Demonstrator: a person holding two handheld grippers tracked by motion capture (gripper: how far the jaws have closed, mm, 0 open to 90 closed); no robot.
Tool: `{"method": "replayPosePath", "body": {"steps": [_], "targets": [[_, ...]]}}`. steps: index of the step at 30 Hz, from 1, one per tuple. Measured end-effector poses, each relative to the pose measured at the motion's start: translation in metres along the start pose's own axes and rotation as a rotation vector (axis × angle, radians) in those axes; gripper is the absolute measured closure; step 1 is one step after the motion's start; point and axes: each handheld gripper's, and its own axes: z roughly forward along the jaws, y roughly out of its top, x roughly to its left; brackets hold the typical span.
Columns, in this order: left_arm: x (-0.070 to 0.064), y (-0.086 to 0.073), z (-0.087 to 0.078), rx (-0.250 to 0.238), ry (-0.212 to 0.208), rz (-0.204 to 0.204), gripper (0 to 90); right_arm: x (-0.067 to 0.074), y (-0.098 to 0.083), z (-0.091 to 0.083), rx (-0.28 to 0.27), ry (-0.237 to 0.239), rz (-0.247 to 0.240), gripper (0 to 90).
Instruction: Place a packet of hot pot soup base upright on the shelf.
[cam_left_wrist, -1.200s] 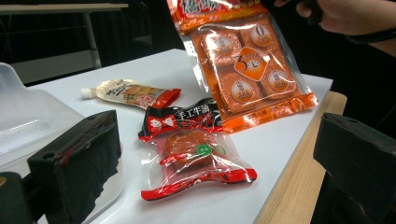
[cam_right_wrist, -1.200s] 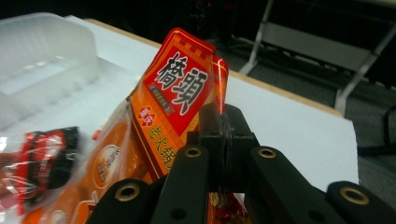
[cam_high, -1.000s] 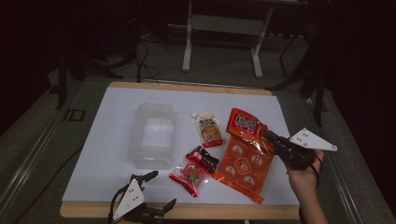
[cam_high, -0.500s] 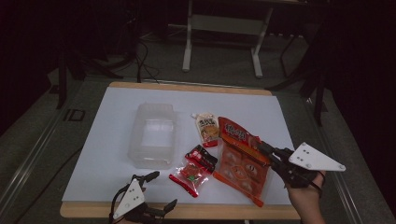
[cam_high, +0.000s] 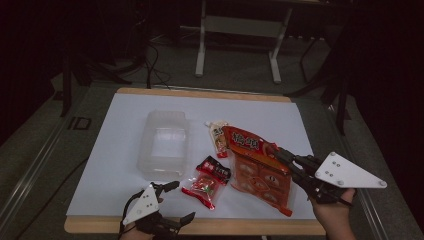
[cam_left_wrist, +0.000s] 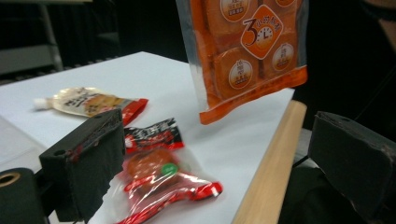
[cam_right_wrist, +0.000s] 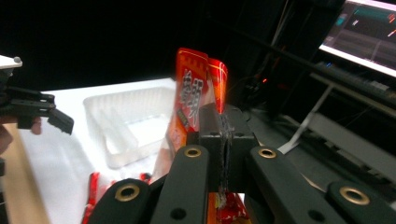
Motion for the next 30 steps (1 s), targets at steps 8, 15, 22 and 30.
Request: {"method": "replayPosePath", "body": {"steps": [8,15,22,30], "targets": [[0.017,0.028,0.014,0.005,-0.050,-0.015,2.9,0.005,0.021,0.001,-0.034,0.038,-0.024,88.9],[0.029,0.054,0.026,-0.035,-0.099,0.004,3.1,0.014,0.030,0.002,-0.058,0.078,-0.034,88.8],[0.032,0.077,0.039,-0.067,-0.175,0.075,5.5,0.025,0.039,0.004,-0.073,0.123,-0.060,88.8],[0.039,0.082,0.058,-0.069,-0.310,0.055,14.8,0.034,0.042,0.012,-0.071,0.163,-0.073,88.7]]}}
